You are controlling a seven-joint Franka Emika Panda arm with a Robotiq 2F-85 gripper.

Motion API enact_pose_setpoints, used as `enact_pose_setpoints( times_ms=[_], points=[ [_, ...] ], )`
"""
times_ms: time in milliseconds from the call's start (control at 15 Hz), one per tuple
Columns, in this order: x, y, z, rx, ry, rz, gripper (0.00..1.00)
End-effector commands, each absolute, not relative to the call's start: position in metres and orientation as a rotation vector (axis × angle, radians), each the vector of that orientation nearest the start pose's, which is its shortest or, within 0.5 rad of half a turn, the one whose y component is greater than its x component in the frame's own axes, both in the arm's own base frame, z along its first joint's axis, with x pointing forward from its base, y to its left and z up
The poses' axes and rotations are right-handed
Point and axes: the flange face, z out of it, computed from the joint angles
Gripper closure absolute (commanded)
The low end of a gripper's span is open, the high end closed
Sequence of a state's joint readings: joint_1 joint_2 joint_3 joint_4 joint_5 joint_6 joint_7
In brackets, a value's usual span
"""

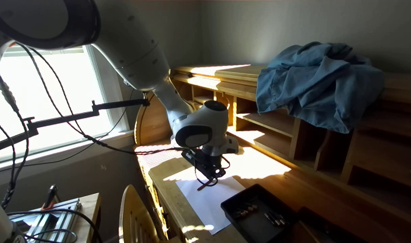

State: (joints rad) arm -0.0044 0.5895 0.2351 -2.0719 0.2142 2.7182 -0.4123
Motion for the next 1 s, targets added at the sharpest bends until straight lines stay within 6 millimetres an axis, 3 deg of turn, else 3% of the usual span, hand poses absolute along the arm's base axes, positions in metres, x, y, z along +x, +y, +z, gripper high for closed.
enact_pose_setpoints(
  times_ms=[0,400,467,933],
  points=[
    [0.5796,0.1288,0.1565,-2.882,-0.57,-0.15,1.0],
    [0.5795,0.1256,0.1658,-2.894,-0.527,-0.269,1.0],
    [0.5799,0.1254,0.1652,-2.894,-0.525,-0.269,0.81],
    [0.5805,0.129,0.1625,-2.89,-0.543,-0.251,0.32]
  ],
)
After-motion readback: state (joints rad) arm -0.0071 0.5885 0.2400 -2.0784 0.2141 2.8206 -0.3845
